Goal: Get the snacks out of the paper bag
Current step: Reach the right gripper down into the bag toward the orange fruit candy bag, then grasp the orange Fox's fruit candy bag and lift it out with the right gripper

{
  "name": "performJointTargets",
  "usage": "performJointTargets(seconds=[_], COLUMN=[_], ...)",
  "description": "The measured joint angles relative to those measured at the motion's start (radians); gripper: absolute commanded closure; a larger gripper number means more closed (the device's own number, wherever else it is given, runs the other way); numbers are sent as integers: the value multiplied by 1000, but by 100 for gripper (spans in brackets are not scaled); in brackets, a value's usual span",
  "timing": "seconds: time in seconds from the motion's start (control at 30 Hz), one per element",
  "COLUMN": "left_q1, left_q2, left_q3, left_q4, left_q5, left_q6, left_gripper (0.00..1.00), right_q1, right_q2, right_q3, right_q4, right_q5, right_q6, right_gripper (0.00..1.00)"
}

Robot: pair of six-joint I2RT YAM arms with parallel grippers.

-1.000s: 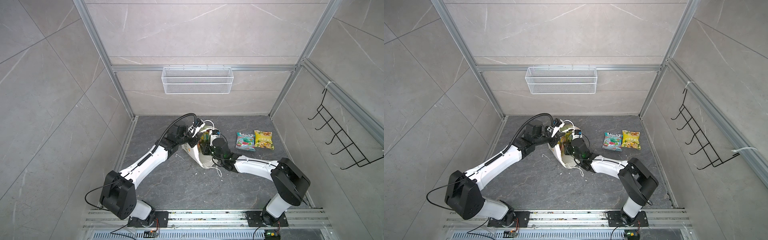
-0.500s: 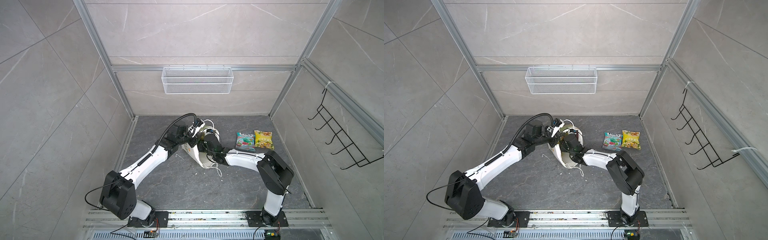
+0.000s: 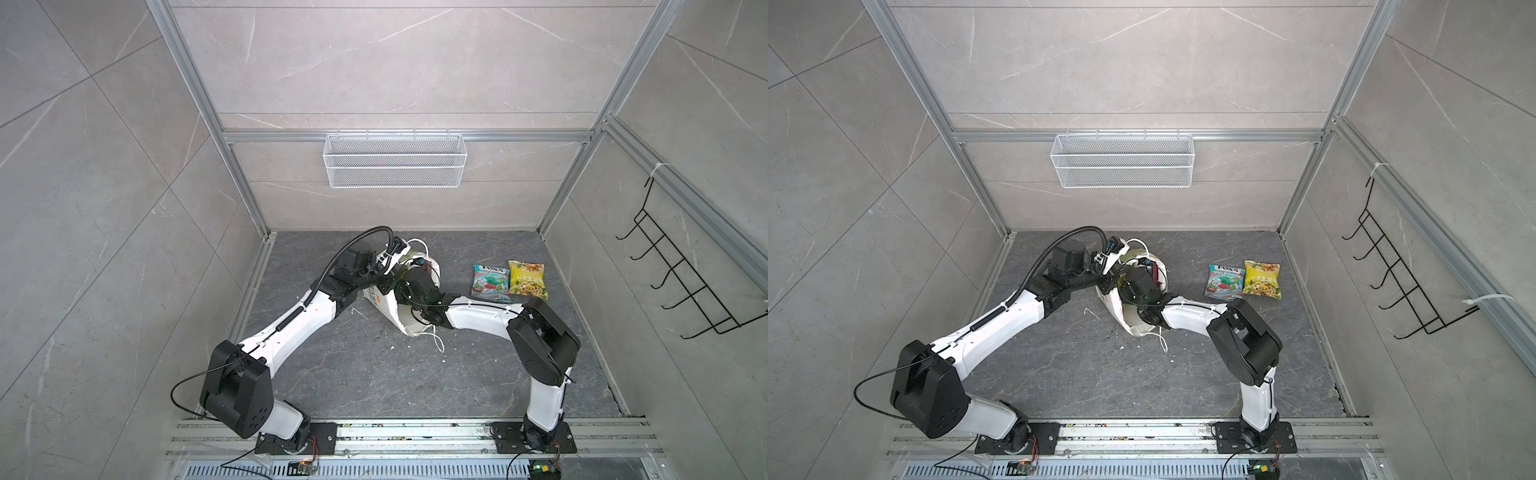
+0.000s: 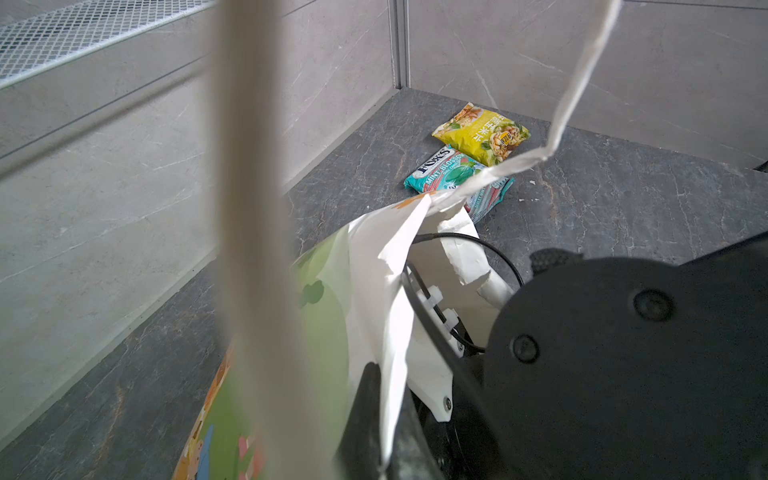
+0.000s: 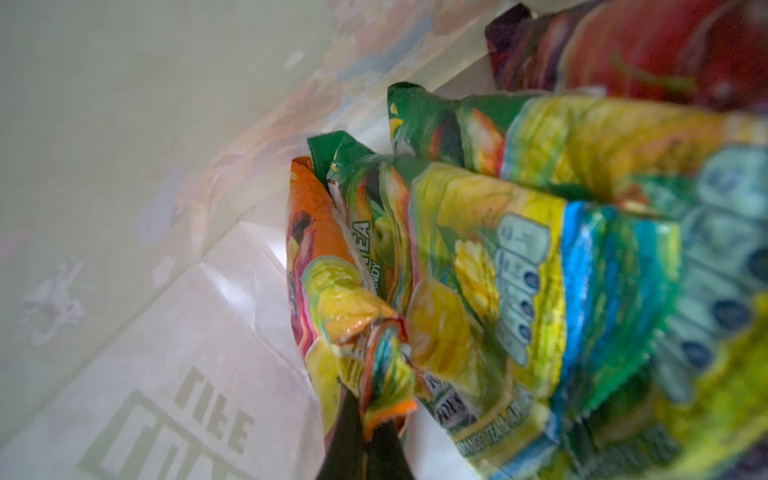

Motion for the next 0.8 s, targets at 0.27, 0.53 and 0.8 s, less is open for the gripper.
performJointTargets(seconds=[0.27, 0.53, 0.8], left_q1=[0, 0, 0], left_q2=[3, 4, 4], left_q3=[1, 1, 1], left_q4=[15, 13, 13], left_q5=[-1, -1, -1], left_q6=[0, 0, 0], left_gripper=[100, 100, 100], right_q1=[1, 1, 1], right_q2=[-129, -245, -373], right_q3=[-50, -103, -140], right_q4=[-65, -111, -137], right_q5=[1, -10, -34], right_q6=[-23, -51, -100], right_gripper=[100, 100, 100])
